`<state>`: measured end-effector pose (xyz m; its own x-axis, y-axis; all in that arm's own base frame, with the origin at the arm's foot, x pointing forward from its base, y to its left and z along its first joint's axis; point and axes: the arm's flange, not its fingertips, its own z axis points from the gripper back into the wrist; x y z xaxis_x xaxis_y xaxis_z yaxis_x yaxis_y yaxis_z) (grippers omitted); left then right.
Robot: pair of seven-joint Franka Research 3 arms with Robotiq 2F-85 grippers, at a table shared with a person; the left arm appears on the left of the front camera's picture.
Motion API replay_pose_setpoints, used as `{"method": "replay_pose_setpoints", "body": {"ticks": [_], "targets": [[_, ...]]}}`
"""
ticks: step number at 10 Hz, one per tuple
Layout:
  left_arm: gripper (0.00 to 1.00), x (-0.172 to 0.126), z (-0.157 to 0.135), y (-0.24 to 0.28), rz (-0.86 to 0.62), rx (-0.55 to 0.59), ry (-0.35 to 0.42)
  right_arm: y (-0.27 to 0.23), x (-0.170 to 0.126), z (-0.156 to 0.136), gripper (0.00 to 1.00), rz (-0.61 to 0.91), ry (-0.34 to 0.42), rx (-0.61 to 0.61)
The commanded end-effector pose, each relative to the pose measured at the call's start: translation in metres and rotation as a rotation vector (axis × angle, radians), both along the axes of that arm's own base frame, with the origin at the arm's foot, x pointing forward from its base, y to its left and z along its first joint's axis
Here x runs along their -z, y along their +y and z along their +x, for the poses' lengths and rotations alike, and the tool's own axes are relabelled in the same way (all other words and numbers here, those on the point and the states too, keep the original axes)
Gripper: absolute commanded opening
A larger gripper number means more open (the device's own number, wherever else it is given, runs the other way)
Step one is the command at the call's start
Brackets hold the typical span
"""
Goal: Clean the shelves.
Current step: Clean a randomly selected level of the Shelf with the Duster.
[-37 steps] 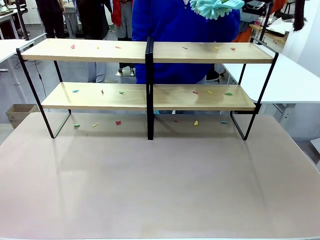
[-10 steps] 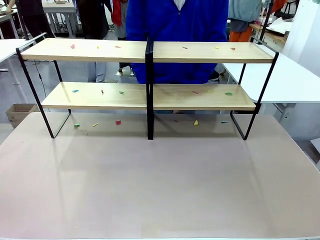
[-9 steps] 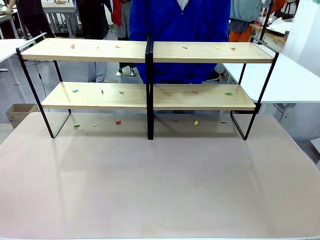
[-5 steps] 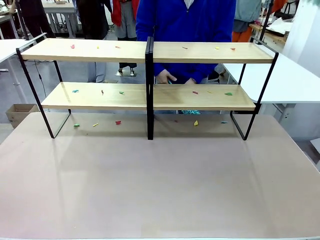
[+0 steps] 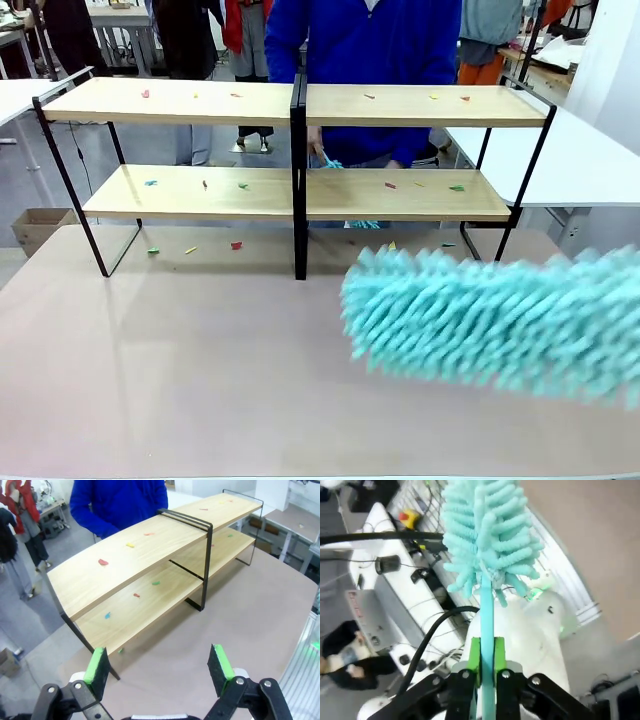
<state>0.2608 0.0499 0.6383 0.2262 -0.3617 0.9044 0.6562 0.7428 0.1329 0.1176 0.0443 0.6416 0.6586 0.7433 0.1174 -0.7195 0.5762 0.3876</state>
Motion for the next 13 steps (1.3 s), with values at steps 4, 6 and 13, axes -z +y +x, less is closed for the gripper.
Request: {"method": "replay_pose_setpoints", "body": {"ticks": [4, 6, 13], "targets": [[1.00, 0.001, 0.001, 0.000, -0.004, 0.001, 0.002, 0.055, 0.030, 0.009, 0.12, -0.093, -0.085, -0.031], [1.00, 0.001, 0.001, 0.000, -0.004, 0.001, 0.002, 0.115, 0.044, 0.049, 0.12, -0.192, -0.157, 0.005], [1.00, 0.001, 0.001, 0.000, -0.004, 0.001, 0.002, 0.236, 0.138, 0.136, 0.12, -0.296, -0.281, 0.185]]}}
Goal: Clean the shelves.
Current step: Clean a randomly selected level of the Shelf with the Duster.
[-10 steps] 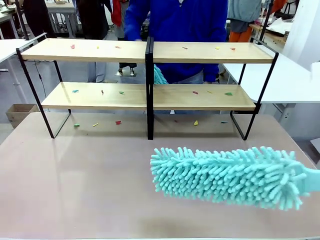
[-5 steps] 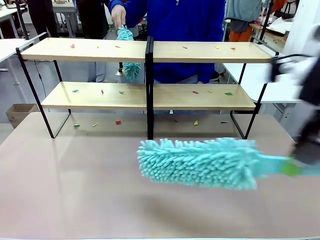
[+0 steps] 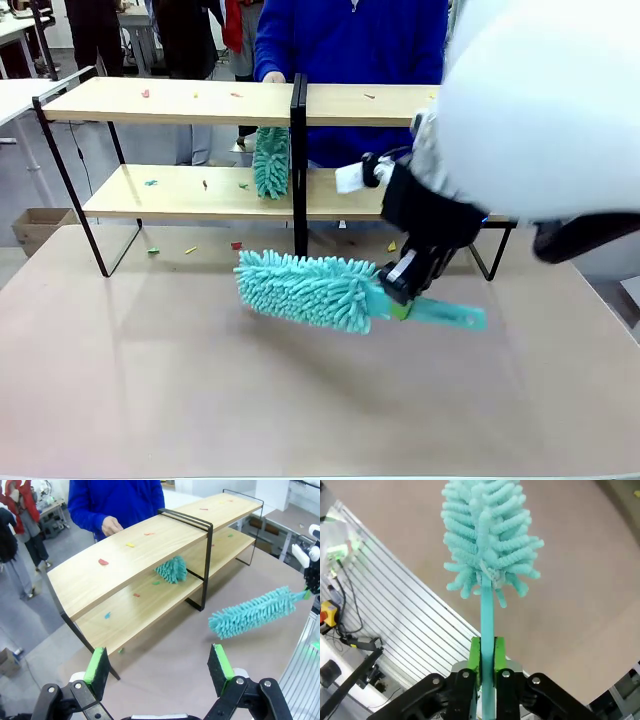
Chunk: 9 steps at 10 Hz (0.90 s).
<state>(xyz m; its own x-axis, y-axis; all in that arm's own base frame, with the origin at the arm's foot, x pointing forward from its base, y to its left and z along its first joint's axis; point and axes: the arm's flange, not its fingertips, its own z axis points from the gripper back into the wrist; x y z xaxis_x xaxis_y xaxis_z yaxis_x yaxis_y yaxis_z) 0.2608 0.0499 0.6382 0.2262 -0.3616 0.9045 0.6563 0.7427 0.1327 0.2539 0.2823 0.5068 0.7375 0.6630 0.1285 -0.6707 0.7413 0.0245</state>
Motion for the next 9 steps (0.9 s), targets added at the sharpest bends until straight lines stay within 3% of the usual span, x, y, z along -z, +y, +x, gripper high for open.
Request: {"method": "replay_pose_setpoints", "body": {"ticks": [1, 2, 4, 6, 8, 9], "targets": [[1.00, 0.001, 0.001, 0.000, -0.004, 0.001, 0.002, -0.041, -0.022, -0.011, 0.12, 0.074, 0.025, 0.026], [1.00, 0.001, 0.001, 0.000, -0.004, 0.001, 0.002, -0.087, -0.051, -0.031, 0.12, 0.129, 0.104, -0.016], [1.00, 0.001, 0.001, 0.000, -0.004, 0.001, 0.002, -0.163, -0.083, -0.082, 0.12, 0.144, 0.128, -0.014], [1.00, 0.001, 0.001, 0.000, -0.004, 0.001, 0.002, -0.215, -0.093, -0.128, 0.12, 0.206, 0.148, -0.027], [1.00, 0.001, 0.001, 0.000, -0.004, 0.001, 0.002, -0.227, -0.086, -0.136, 0.12, 0.264, 0.142, -0.045], [1.00, 0.001, 0.001, 0.000, -0.004, 0.001, 0.002, -0.215, -0.080, -0.123, 0.12, 0.235, 0.143, -0.033]]}}
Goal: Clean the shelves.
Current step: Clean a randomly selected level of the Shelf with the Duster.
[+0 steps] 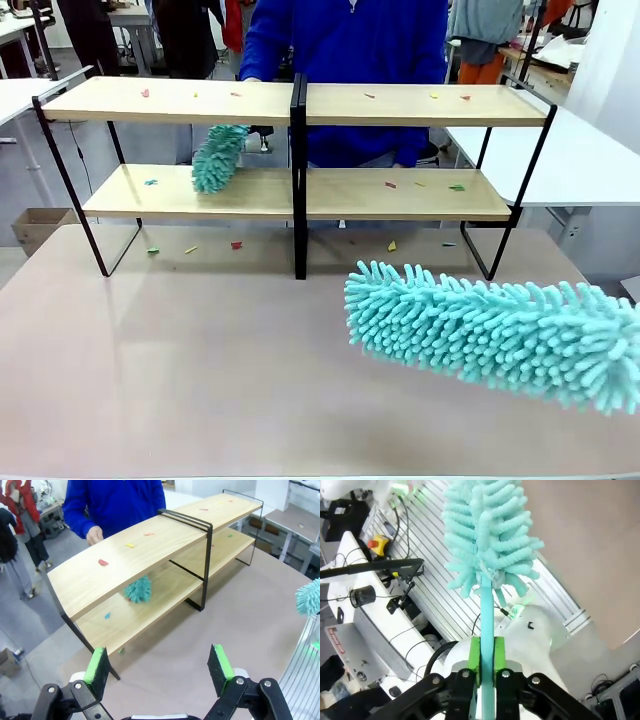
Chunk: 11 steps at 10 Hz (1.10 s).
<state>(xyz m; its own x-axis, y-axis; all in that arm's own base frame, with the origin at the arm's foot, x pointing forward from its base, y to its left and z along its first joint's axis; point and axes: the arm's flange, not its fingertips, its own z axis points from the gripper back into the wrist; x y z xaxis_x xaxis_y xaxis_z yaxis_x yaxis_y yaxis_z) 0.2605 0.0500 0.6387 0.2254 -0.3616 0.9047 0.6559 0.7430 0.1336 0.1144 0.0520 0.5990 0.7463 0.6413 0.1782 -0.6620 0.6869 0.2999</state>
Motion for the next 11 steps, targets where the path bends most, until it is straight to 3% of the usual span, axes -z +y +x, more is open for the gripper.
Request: {"method": "replay_pose_setpoints", "body": {"ticks": [1, 3, 6, 7, 8, 9, 10, 11], "targets": [[1.00, 0.002, 0.001, 0.000, -0.004, 0.001, 0.003, 0.035, 0.020, 0.032, 0.12, -0.060, 0.018, -0.038], [1.00, 0.002, 0.001, 0.000, -0.004, 0.001, 0.003, 0.067, 0.028, 0.058, 0.12, -0.047, 0.021, -0.050], [1.00, 0.002, 0.001, 0.000, -0.004, 0.001, 0.003, 0.177, 0.055, 0.113, 0.12, -0.075, -0.040, 0.171], [1.00, 0.002, 0.001, 0.000, -0.004, 0.001, 0.003, 0.218, 0.067, 0.126, 0.12, -0.086, -0.097, 0.234], [1.00, 0.002, 0.001, 0.000, -0.004, 0.001, 0.003, 0.244, 0.083, 0.129, 0.12, -0.123, -0.109, 0.226], [1.00, 0.002, 0.001, 0.000, -0.004, 0.001, 0.003, 0.253, 0.088, 0.130, 0.12, -0.111, -0.078, 0.188], [1.00, 0.002, 0.001, 0.000, -0.004, 0.001, 0.003, 0.215, 0.079, 0.115, 0.12, -0.081, -0.089, 0.184], [1.00, 0.002, 0.001, 0.000, -0.004, 0.001, 0.003, 0.215, 0.079, 0.115, 0.12, -0.081, -0.089, 0.184]]}}
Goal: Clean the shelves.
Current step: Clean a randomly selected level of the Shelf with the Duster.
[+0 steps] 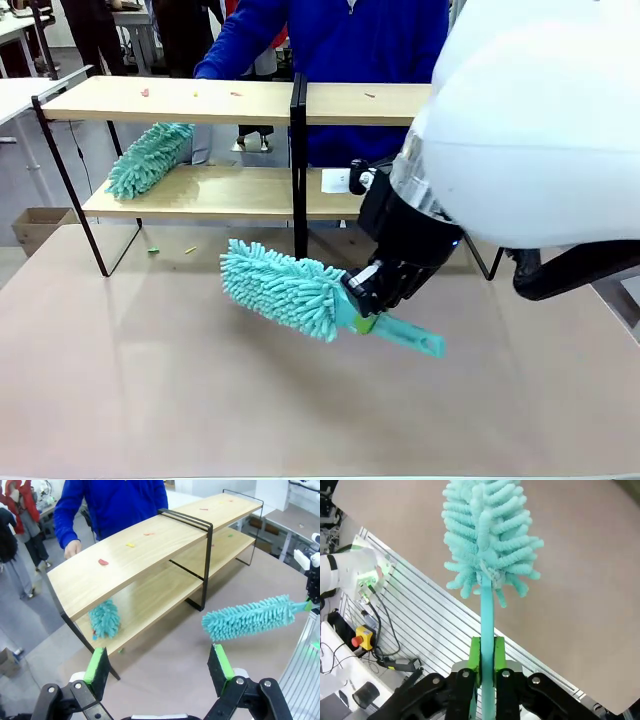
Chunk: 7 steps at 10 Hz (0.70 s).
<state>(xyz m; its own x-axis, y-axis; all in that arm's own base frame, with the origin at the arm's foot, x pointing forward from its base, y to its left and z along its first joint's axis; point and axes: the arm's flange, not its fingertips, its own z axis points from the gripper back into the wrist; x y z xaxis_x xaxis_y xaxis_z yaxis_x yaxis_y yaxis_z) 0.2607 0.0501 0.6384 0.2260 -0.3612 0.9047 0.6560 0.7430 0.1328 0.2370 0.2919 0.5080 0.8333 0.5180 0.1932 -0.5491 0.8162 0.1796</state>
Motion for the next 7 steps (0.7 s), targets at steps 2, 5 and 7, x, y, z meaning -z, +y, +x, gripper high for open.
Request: {"method": "replay_pose_setpoints", "body": {"ticks": [2, 5, 7], "targets": [[1.00, 0.001, 0.001, 0.000, -0.003, 0.001, 0.002, 0.023, 0.019, 0.011, 0.12, -0.083, -0.024, 0.196], [1.00, 0.001, 0.001, 0.000, -0.003, 0.001, 0.002, 0.062, 0.049, 0.044, 0.12, -0.024, -0.091, 0.307], [1.00, 0.001, 0.001, 0.000, -0.003, 0.001, 0.002, 0.089, 0.064, 0.053, 0.12, -0.009, -0.125, 0.369]]}}
